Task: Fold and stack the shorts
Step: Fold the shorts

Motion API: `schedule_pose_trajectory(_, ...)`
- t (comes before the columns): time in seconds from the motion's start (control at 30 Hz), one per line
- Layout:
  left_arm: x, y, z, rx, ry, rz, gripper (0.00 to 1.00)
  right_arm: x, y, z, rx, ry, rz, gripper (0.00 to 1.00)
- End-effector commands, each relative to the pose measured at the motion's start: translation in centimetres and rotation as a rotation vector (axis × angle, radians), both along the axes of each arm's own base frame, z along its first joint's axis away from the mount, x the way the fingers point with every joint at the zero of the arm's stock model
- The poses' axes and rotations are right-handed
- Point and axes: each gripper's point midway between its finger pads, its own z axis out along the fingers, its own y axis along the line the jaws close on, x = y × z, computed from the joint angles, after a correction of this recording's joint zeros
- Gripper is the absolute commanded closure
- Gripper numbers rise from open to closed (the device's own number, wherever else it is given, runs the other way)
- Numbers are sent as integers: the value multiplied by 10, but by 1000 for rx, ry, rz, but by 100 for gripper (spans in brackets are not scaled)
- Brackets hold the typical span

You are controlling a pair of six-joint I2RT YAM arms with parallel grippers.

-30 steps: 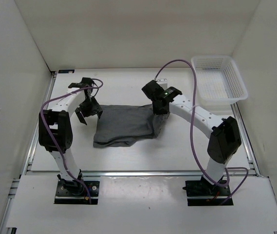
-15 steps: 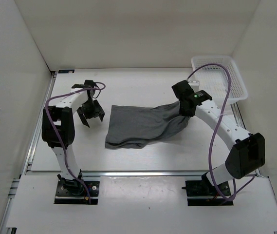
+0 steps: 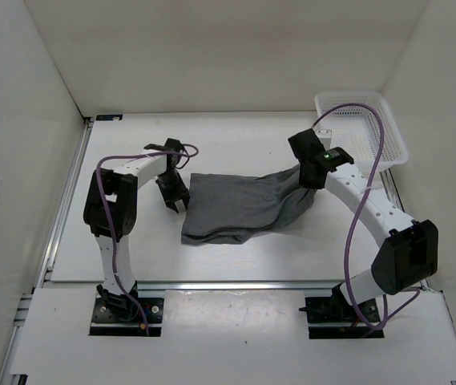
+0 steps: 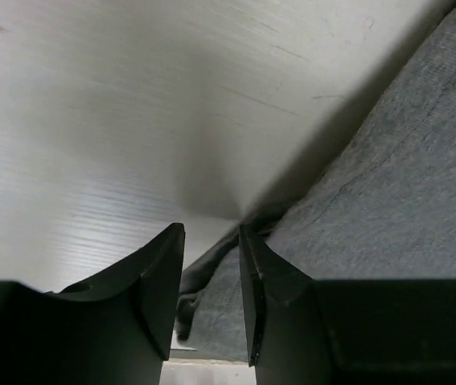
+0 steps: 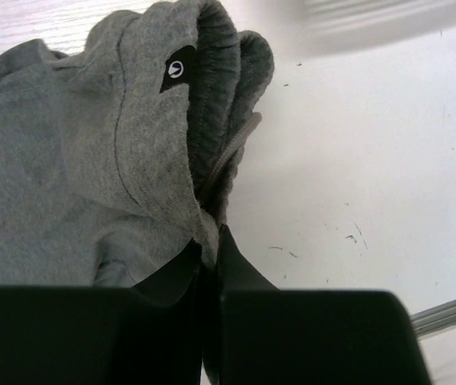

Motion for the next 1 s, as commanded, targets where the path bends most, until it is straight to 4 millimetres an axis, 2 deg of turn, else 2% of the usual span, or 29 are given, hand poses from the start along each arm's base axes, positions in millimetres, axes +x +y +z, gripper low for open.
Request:
schedule_pose_trajectory(0.0, 3, -9, -7, -47, 9, 22, 56, 17, 17, 37, 37, -122, 58, 99)
schedule_pose_trajectory(0.07, -1, -11, -10, -44, 18, 13, 56, 23, 26, 41, 34, -127, 81, 99)
schedule_pose_trajectory(0.23, -3, -10, -18, -39, 34, 4, 56, 28, 88, 55, 61, -156, 215, 99)
schedule_pose_trajectory(0.27, -3, -10, -18, -39, 34, 4, 56, 29, 115, 61, 74, -169, 265, 99)
schedule_pose_trajectory(0.3, -3, -10, -18, -39, 34, 4, 56, 29, 130, 63, 88, -170, 296, 99)
schedule_pose_trajectory(0.33, -3, -10, -18, -39, 34, 4, 56, 32, 146, 54, 80, -152, 322, 99)
schedule_pose_trajectory(0.37, -3, -10, -18, -39, 34, 4, 56, 27, 176, 67, 112, -171, 383, 99)
schedule_pose_trajectory(0.4, -3, -10, -18, -39, 34, 4, 56, 26, 191, 69, 112, -176, 417, 99)
schedule_pose_trajectory(0.43, -3, -10, -15, -41, 24, -5, 56, 27, 211, 55, 103, -145, 457, 99)
schedule_pose_trajectory(0.47, -3, -10, -15, -41, 24, -5, 56, 16, 234, 52, 105, -132, 517, 99)
schedule_pose_trajectory(0.5, -3, -10, -15, -41, 24, -5, 56, 16, 257, 65, 147, -154, 563, 99)
schedule_pose_trajectory(0.53, -2, -10, -12, -44, 15, -6, 56, 12, 274, 46, 120, -103, 603, 99)
schedule_pose_trajectory(0.57, -2, -10, -12, -44, 15, -6, 56, -2, 298, 46, 135, -93, 667, 98)
schedule_pose_trajectory(0.6, -2, -10, -12, -44, 15, -6, 56, -5, 317, 66, 181, -127, 708, 86)
schedule_pose_trajectory(0.63, -2, -10, -12, -44, 15, -6, 55, -12, 330, 70, 207, -126, 740, 42)
schedule_pose_trajectory(0.67, -2, -10, -12, -44, 15, -6, 55, -21, 341, 79, 262, -134, 779, 30)
schedule_pose_trajectory(0.7, 0, -7, -12, -44, 15, 3, 55, -26, 342, 77, 284, -129, 796, 24)
schedule_pose_trajectory(0.73, 1, -6, -8, -38, 1, 4, 50, -32, 332, 105, 330, -192, 798, 15)
schedule_pose_trajectory(0.77, 1, -1, -3, -38, -3, 5, 47, -20, 325, 119, 389, -256, 754, 13)
schedule_pose_trajectory(0.8, 1, -1, -1, -37, 1, 6, 45, -17, 311, 122, 405, -271, 724, 13)
schedule_pose_trajectory(0.83, 3, 8, 4, -18, -11, 13, 43, -20, 279, 114, 389, -269, 670, 15)
schedule_pose_trajectory(0.87, 7, 10, 14, -24, -35, 22, 38, -6, 251, 109, 388, -280, 578, 19)
schedule_pose_trajectory(0.9, 14, 19, 19, -17, -57, 36, 37, -3, 230, 100, 367, -277, 522, 24)
schedule_pose_trajectory(0.93, 9, 29, 22, 13, -44, 49, 35, -1, 193, 80, 326, -252, 448, 27)
schedule_pose_trajectory(0.97, 14, 35, 34, 25, -75, 61, 34, -2, 178, 71, 324, -238, 410, 27)
